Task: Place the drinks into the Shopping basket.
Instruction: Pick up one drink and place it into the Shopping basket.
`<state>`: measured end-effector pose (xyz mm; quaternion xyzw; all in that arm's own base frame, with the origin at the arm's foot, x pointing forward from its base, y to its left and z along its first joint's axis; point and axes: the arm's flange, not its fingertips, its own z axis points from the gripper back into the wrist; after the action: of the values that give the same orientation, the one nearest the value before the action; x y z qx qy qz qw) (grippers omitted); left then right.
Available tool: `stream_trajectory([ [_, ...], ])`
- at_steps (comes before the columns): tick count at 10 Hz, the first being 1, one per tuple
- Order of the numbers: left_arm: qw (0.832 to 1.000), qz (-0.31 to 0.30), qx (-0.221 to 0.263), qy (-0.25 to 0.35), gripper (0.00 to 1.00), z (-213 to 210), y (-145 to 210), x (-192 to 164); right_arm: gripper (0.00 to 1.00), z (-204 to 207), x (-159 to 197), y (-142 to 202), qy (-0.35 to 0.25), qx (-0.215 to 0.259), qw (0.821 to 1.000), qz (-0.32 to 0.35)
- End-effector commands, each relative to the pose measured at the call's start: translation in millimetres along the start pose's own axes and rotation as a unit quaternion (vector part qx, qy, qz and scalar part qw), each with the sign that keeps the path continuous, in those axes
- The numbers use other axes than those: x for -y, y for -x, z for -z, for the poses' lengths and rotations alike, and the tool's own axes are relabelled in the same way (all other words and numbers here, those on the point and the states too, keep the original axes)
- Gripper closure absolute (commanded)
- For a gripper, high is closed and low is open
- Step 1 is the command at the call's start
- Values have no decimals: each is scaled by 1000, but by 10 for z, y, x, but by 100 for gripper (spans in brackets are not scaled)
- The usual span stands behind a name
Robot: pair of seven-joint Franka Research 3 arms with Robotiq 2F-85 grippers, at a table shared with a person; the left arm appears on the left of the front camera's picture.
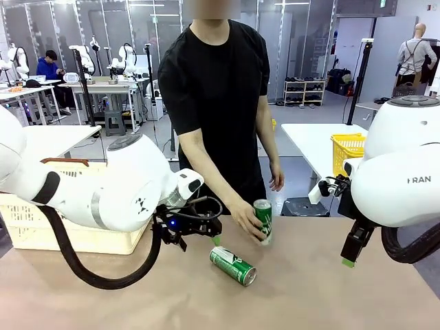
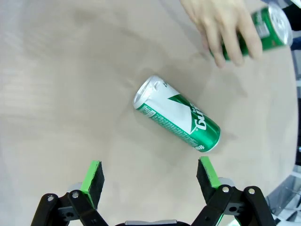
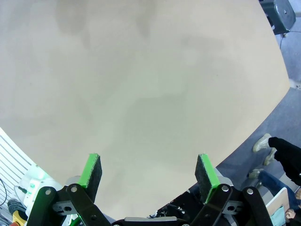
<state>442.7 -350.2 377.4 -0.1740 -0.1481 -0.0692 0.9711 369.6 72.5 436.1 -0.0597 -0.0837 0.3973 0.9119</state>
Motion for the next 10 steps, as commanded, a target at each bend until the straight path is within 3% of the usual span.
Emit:
stream_trajectory([
  [1, 1000, 9, 1, -19, 0, 38, -47, 143, 0, -3, 7, 11, 1, -2, 1000, -3],
  [5, 999, 37, -3, -23, 0, -85, 205, 68, 0, -3, 7, 11, 1, -2, 1000, -3],
  [10, 997, 2, 24, -71, 0, -543, 737, -660, 0, -3, 7, 11, 1, -2, 1000, -3],
])
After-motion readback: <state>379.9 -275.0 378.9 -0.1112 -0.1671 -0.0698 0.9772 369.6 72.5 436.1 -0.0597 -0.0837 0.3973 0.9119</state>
